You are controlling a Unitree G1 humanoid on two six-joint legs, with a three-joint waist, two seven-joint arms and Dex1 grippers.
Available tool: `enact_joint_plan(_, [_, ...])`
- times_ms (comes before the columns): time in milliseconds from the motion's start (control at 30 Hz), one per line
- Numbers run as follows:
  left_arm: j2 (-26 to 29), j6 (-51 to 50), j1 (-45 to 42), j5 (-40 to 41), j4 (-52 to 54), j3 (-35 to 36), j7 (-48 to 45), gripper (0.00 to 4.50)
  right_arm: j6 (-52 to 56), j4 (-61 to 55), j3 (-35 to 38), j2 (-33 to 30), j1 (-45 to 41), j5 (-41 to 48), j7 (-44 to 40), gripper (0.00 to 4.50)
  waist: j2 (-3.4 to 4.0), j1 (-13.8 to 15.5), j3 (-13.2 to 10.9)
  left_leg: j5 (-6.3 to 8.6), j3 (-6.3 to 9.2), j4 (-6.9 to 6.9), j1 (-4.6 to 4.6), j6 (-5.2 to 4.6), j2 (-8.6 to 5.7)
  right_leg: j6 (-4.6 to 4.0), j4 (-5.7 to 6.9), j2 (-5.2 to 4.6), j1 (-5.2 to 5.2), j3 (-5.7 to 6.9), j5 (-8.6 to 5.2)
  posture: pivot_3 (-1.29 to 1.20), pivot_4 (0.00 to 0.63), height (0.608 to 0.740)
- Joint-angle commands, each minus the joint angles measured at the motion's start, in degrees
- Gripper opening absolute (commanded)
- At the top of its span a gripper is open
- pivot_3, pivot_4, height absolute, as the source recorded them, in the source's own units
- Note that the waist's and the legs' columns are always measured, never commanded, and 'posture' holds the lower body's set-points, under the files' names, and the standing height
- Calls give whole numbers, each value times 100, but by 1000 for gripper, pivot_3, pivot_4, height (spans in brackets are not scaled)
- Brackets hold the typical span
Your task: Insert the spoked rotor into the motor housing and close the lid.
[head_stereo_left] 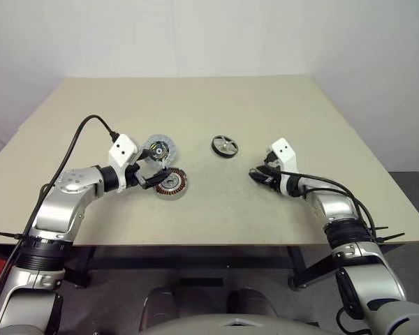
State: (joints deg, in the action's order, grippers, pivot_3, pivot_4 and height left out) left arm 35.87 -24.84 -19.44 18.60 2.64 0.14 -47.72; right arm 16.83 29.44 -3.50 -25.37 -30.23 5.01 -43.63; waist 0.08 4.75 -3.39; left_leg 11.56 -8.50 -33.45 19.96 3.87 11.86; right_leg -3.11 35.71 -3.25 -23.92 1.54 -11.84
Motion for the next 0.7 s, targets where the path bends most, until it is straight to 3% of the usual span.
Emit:
enact_joint_plan(33, [84, 119, -106, -20, 104, 188, 35, 4500, -180, -3, -9, -53, -114, -66, -20, 1800, 0, -1, 0, 0, 0, 0, 0, 0, 0, 0, 0, 0, 0, 0, 0, 0, 0, 740])
enact_joint_plan(167, [95, 133, -106, -20, 86, 210, 38, 4500, -177, 30, -1, -26, -134, -79, -20, 1800, 0, -1, 0, 0, 0, 0, 0, 0, 0, 0, 0, 0, 0, 0, 0, 0, 0, 740])
enact_joint_plan(233, [102, 128, -101, -18, 88, 230, 43, 4500, -181, 43, -3, -36, -145, -91, -25, 1440, 0, -1, 0, 0, 0, 0, 0, 0, 0, 0, 0, 0, 0, 0, 0, 0, 0, 740])
enact_joint_plan(367, [112, 128, -95, -21, 75, 264, 49, 4500, -141, 40, -5, -40, -161, -83, -66, 1440, 0, 0, 0, 0, 0, -1, 0, 0, 0, 0, 0, 0, 0, 0, 0, 0, 0, 740])
enact_joint_plan(500, [118, 126, -104, -20, 62, 279, 62, 4500, -114, 53, 12, -31, -178, -91, -45, 661, 0, -1, 0, 0, 0, -1, 0, 0, 0, 0, 0, 0, 0, 0, 0, 0, 0, 740])
enact_joint_plan(700, [100, 122, -118, -21, 53, 287, 76, 4500, -58, 35, 78, -4, -245, -36, -4, 661, 0, -1, 0, 0, 0, -1, 0, 0, 0, 0, 1, 0, 0, 0, 0, 0, 0, 740])
